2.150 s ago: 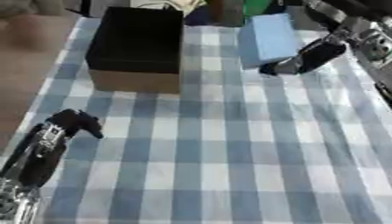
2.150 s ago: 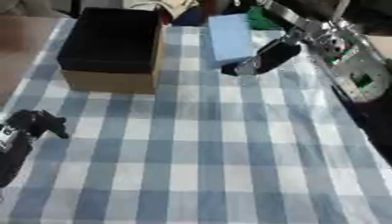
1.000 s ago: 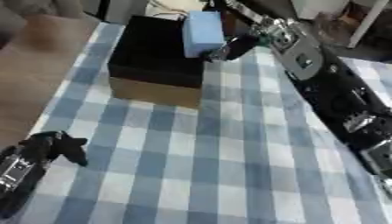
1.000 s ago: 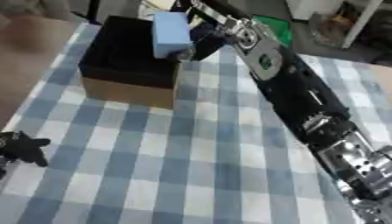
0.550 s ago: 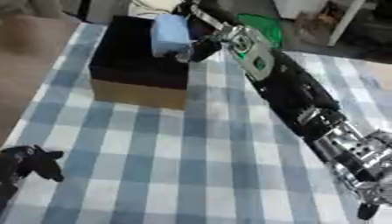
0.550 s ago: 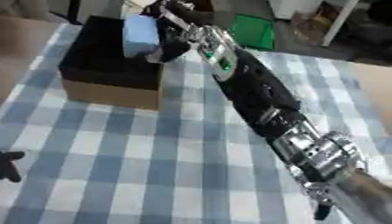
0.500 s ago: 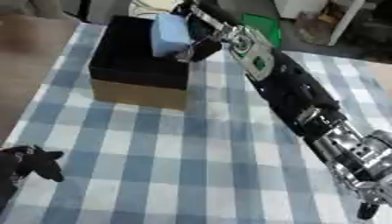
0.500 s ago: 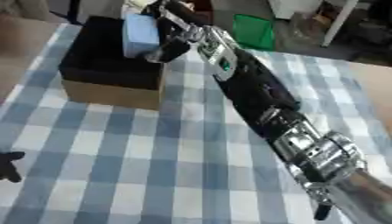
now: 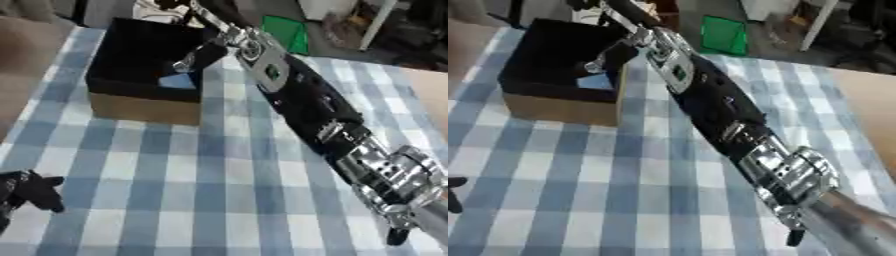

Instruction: Pick up objects on the table and place them in the box.

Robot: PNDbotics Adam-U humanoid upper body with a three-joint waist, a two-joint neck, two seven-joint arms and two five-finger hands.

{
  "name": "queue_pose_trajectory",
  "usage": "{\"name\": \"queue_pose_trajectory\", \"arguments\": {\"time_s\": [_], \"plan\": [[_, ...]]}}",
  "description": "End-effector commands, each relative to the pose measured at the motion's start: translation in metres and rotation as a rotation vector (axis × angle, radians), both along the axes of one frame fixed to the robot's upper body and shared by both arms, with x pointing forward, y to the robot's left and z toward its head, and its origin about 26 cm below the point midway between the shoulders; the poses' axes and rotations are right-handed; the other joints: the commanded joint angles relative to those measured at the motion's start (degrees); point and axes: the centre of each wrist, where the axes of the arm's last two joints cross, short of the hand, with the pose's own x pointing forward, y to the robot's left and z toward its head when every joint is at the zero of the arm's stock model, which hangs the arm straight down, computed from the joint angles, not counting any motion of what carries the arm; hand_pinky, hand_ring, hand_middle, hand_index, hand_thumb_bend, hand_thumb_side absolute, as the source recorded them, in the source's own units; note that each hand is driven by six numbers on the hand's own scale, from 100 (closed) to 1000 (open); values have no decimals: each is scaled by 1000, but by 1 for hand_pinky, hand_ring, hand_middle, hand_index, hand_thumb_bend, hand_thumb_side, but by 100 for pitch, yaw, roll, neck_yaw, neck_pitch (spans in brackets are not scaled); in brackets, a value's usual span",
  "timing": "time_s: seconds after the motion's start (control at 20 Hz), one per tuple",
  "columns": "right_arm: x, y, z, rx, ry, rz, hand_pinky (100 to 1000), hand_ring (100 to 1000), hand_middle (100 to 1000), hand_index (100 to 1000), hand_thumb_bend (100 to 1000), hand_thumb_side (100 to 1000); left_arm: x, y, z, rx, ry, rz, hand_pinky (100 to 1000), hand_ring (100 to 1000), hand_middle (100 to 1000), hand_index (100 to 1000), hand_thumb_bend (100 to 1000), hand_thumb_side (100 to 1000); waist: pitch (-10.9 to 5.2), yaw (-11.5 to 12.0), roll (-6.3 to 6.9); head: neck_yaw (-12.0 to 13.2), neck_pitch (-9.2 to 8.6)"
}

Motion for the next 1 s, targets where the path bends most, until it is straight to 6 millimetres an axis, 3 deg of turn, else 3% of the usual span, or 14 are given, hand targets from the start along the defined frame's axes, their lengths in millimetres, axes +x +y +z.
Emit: {"name": "queue_pose_trajectory", "arguments": {"time_s": [0.05,0.6,0.85,1.0], "plan": [[-13,-2,25,54,-41,48,665,873,755,888,595,189,0,3,4,-9,-16,15,883,529,519,546,193,912,-147,-90,107,127,-58],[-92,-9,59,259,44,250,655,870,710,888,385,141,-4,13,1,-41,-12,61,879,531,520,548,175,879,-302,-875,373,684,159],[-126,-21,58,316,64,259,653,869,667,873,224,185,-10,10,28,-78,-123,-10,867,534,523,555,115,805,-319,-1112,453,796,269],[-141,-28,50,341,81,245,652,869,648,868,196,181,-16,5,51,-112,-191,-93,862,537,526,560,100,779,-312,-1168,479,842,303]]}}
